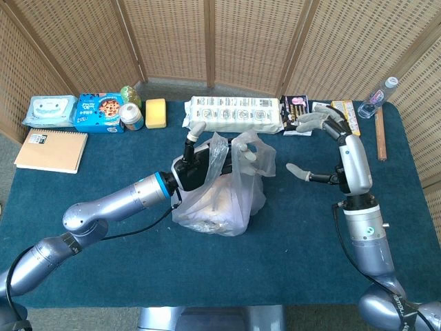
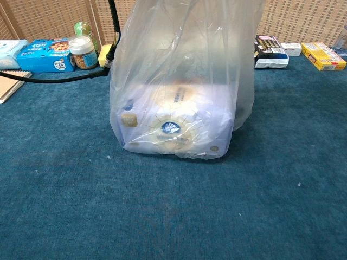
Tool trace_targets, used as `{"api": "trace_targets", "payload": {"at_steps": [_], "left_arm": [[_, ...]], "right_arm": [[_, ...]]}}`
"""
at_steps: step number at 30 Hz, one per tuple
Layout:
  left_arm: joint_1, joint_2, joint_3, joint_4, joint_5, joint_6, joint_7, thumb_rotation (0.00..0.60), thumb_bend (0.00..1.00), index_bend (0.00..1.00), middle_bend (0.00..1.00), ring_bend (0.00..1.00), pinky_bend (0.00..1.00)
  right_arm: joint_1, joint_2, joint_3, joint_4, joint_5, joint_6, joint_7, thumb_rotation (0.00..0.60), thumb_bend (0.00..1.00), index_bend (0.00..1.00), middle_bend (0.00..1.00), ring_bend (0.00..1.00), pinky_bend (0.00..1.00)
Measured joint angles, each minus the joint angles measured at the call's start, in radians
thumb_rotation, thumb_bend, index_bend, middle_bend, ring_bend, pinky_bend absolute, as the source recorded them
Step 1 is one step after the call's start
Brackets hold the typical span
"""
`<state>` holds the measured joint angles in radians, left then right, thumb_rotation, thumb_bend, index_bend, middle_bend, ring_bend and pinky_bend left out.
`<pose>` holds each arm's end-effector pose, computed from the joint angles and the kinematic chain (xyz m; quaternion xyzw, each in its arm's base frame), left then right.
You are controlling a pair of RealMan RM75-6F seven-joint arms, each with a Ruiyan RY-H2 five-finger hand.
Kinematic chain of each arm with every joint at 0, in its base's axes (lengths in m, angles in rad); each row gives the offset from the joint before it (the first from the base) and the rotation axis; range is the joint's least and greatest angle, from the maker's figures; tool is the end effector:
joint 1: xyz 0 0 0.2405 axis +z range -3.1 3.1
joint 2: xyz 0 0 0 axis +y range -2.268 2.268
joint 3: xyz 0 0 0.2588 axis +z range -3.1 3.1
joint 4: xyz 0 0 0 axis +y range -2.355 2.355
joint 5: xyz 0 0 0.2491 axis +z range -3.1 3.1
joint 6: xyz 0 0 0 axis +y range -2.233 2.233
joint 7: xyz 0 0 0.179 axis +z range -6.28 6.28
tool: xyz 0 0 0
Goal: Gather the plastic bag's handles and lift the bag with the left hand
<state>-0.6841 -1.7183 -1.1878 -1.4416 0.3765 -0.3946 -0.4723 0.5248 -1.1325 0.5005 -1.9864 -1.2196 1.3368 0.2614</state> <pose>0.0696 0.4327 0.0258 0.2716 0.8071 0.3981 0.3410 -0.0768 -0.3711 0.1644 0.4520 -0.4360 0.7112 0.3158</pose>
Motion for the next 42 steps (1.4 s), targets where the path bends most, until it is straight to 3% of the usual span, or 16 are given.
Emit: {"api": "trace_targets", "payload": {"at_steps": [11,18,23,29,37,42], "left_arm": [[-0.004,0.02,-0.002,0.011,-0.054,-0.005,-0.068,0.0,0.18,0.41,0.49,0.4,0.46],[0.007,0.019,-0.007,-0.032,-0.031,0.095,-0.052,0.0,0.18,0.54,0.58,0.48,0.53],[0.019,0.007,-0.01,-0.066,0.006,0.184,-0.025,0.0,0.18,0.56,0.59,0.49,0.41],[0.026,-0.021,-0.008,-0.104,0.072,0.251,0.011,0.0,0.18,0.56,0.59,0.43,0.36],[0.021,-0.079,-0.031,-0.114,0.034,0.23,-0.06,0.0,0.19,0.56,0.59,0.42,0.35],[0.018,-0.096,-0.028,-0.129,0.026,0.281,-0.086,0.0,0.2,0.56,0.59,0.42,0.36]], "right_arm": [[-0.007,-0.01,0.014,0.054,0.056,0.018,0.002,0.6,0.11,0.38,0.3,0.16,0.06],[-0.013,-0.007,0.015,0.066,0.044,0.02,0.024,0.6,0.11,0.38,0.3,0.16,0.06],[-0.015,-0.006,0.014,0.068,0.035,0.021,0.035,0.6,0.11,0.38,0.31,0.16,0.06],[-0.015,-0.004,0.015,0.072,0.025,0.021,0.046,0.6,0.11,0.38,0.31,0.16,0.06],[-0.02,-0.001,0.013,0.072,0.016,0.025,0.056,0.6,0.11,0.38,0.31,0.15,0.06],[-0.024,0.006,0.017,0.073,0.012,0.027,0.07,0.6,0.11,0.38,0.3,0.16,0.06]]}}
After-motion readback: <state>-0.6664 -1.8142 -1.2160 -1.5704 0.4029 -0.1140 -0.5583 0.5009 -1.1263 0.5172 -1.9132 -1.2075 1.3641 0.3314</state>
